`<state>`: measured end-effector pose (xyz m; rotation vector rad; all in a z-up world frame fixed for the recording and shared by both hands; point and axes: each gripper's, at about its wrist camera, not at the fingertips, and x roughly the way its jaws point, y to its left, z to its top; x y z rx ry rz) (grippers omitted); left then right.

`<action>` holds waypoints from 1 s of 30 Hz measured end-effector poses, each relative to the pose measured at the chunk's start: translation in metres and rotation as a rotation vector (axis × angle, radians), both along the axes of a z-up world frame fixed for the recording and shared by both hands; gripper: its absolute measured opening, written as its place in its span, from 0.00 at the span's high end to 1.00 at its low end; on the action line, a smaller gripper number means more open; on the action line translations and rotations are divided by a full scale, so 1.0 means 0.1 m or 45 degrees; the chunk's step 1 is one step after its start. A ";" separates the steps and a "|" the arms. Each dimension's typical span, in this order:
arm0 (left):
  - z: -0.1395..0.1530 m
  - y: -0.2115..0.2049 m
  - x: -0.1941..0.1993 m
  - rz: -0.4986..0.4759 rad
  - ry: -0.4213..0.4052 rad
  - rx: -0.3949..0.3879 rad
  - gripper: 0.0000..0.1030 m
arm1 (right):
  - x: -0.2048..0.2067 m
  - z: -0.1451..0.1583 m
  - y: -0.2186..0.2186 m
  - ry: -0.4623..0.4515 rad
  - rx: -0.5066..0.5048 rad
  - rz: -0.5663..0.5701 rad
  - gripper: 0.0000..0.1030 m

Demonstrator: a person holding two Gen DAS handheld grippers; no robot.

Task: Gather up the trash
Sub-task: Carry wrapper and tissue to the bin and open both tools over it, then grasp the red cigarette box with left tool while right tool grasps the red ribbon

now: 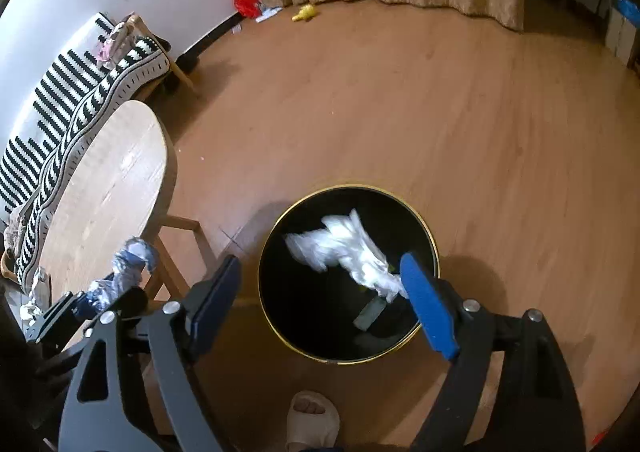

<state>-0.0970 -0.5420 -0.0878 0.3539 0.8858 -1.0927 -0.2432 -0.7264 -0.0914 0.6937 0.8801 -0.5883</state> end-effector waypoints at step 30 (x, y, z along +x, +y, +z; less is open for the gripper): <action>-0.21 -0.39 -0.14 -0.071 0.016 0.014 0.11 | -0.37 0.11 -0.20 -0.085 0.014 -0.195 0.25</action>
